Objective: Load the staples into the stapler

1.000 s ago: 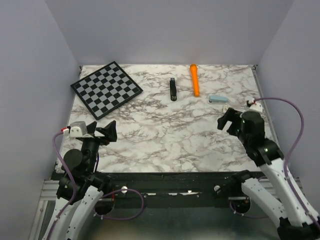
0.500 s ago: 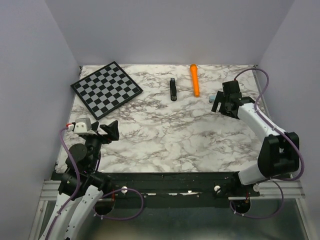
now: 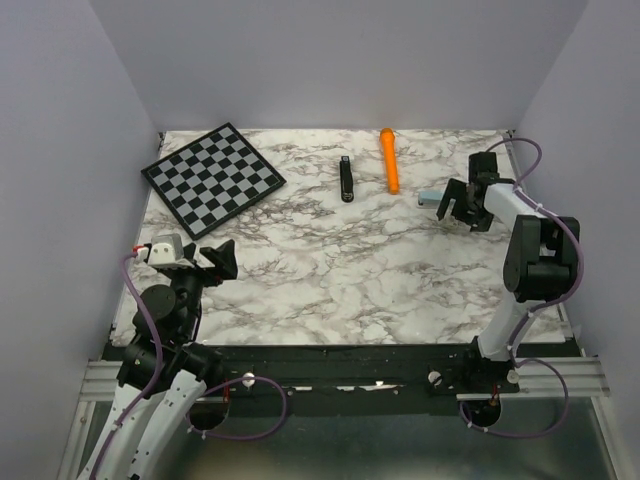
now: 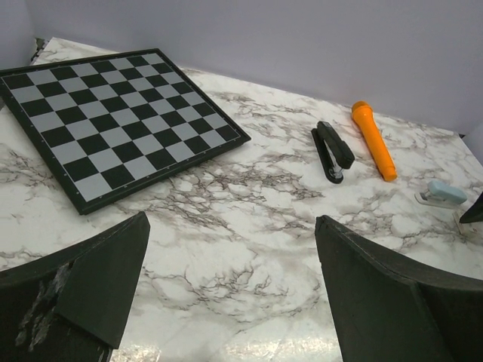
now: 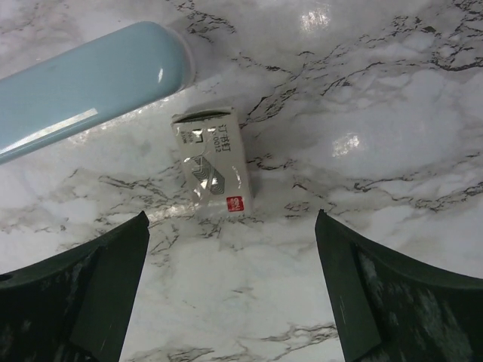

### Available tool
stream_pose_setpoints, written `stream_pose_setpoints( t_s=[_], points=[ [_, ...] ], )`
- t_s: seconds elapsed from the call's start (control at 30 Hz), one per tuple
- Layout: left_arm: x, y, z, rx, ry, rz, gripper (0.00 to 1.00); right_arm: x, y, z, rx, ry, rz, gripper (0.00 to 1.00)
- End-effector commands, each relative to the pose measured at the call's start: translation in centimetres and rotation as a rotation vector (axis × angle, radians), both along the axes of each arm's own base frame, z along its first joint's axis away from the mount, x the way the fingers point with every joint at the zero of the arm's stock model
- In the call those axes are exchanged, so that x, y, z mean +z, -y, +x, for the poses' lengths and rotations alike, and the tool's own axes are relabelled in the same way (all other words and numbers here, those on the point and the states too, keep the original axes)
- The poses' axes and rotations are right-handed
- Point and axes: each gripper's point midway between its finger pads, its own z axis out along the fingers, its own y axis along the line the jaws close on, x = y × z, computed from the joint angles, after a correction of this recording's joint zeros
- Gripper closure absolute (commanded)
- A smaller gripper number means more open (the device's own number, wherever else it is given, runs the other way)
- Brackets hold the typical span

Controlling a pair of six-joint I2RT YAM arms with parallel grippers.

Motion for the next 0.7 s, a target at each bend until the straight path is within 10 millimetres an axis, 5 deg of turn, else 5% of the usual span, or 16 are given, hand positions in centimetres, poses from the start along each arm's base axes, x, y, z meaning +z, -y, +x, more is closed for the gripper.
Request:
stream_pose_setpoints(
  t_s=[0.0, 0.67],
  points=[
    [0.3, -0.7, -0.1, 0.033, 0.000, 0.017, 0.01, -0.3, -0.4, 1.4, 0.087, 0.006, 0.034, 0.04],
    [-0.1, -0.7, 0.2, 0.038, -0.022, 0.040, 0.01, -1.9, -0.7, 3.4, 0.139, -0.014, 0.098, 0.26]
  ],
)
